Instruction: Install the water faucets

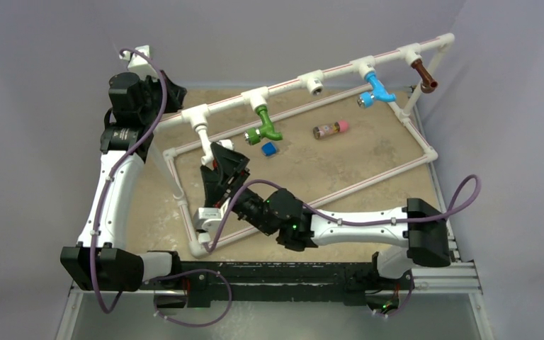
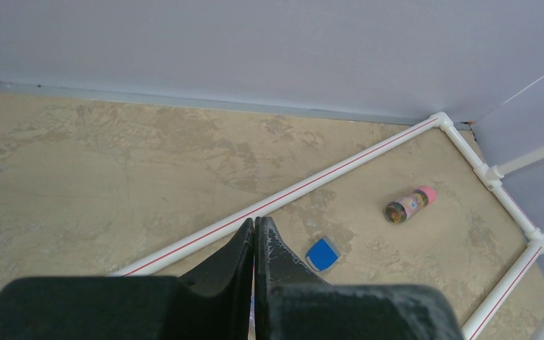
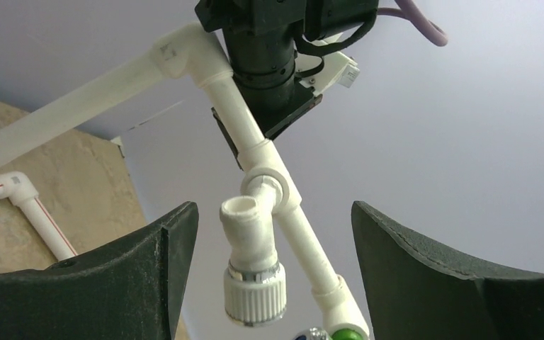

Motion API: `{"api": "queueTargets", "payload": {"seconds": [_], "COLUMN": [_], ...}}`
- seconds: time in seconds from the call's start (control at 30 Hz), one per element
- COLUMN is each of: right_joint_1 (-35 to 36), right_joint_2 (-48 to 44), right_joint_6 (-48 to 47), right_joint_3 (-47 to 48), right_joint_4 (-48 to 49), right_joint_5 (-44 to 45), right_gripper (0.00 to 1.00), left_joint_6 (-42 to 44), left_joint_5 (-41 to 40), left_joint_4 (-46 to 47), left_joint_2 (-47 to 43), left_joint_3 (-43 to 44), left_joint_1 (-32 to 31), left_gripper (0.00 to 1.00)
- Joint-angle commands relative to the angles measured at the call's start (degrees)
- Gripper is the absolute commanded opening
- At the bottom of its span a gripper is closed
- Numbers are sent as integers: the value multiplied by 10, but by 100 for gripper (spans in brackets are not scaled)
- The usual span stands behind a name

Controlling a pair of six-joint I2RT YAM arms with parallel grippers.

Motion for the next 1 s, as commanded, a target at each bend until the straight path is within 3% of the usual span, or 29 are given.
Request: {"api": "queueTargets", "payload": {"seconds": [0.0, 0.27, 0.4, 0.57, 0.77, 0.97], "right_joint_1": [-15, -42, -47, -51, -51, -50], "right_joint_2": [35, 76, 90, 98, 100, 112], "right_joint_6": [-14, 11, 17, 38, 80, 187], "right_joint_3": [55, 95, 106, 112, 106, 95], "right_joint_4": [18, 13, 24, 24, 51, 131], "right_joint_5": [27, 26, 32, 32, 41, 97], "right_gripper": [80, 71, 60, 37, 0, 0], "left_joint_6": [-9, -14, -15, -16, -15, -15], "left_joint_5": [16, 24, 25, 28, 29, 31], "left_joint_4": [15, 17, 17, 17, 18, 17], "left_joint_2": [-3, -1, -2, -2, -2, -1], "left_joint_3": [-6, -6, -6, -7, -7, -7], "left_joint_1": [4, 4, 5, 5, 6, 5], "left_gripper": [0, 0, 0, 0, 0, 0]}}
